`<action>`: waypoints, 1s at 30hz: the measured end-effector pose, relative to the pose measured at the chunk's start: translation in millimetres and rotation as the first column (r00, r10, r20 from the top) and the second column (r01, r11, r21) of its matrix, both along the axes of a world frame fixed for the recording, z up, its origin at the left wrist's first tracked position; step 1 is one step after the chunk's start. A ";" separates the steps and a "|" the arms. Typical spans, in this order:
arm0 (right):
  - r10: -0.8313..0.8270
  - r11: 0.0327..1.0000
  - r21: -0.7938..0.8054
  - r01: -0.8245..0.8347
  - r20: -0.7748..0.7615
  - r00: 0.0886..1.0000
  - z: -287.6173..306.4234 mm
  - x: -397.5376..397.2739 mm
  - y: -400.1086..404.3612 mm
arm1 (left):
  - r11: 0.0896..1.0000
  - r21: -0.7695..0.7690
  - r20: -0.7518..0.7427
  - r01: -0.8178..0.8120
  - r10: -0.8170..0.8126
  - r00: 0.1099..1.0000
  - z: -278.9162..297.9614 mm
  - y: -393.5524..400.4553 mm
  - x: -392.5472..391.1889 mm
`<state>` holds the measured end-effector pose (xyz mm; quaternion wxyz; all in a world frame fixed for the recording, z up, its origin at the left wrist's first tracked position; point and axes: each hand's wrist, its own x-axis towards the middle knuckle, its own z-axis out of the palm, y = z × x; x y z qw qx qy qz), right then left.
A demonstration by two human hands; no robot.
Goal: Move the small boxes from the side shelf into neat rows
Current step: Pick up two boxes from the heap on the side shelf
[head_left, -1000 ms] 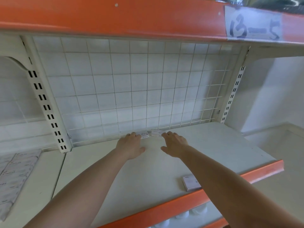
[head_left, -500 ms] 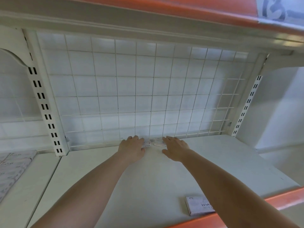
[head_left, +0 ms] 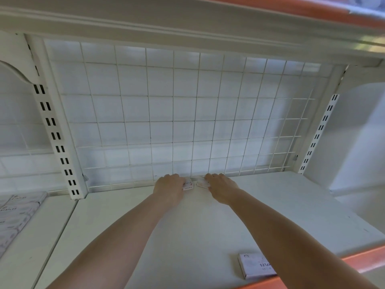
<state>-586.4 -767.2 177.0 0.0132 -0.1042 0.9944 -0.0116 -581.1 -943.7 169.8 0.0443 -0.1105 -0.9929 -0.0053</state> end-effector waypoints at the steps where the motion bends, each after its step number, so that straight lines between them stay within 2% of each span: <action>1: 0.002 1.000 0.002 -0.002 -0.004 1.000 -1.0 0.7 -1.2 | 1.000 -0.002 -0.004 0.002 -0.002 1.000 0.4 0.5 0.9; 8: 0.048 0.999 -0.003 -0.048 -0.055 0.997 2.9 9.8 -6.4 | 0.999 -0.015 -0.017 0.038 -0.039 0.999 7.4 -1.9 9.5; 16: 0.069 0.995 -0.066 -0.071 -0.030 0.997 20.8 32.3 -8.0 | 1.000 -0.009 -0.026 0.029 -0.029 0.999 27.2 -8.1 29.2; 30: 0.110 0.992 -0.065 -0.110 -0.007 0.994 48.5 75.4 -13.7 | 1.000 0.000 0.038 -0.018 0.018 0.999 51.7 -28.5 87.3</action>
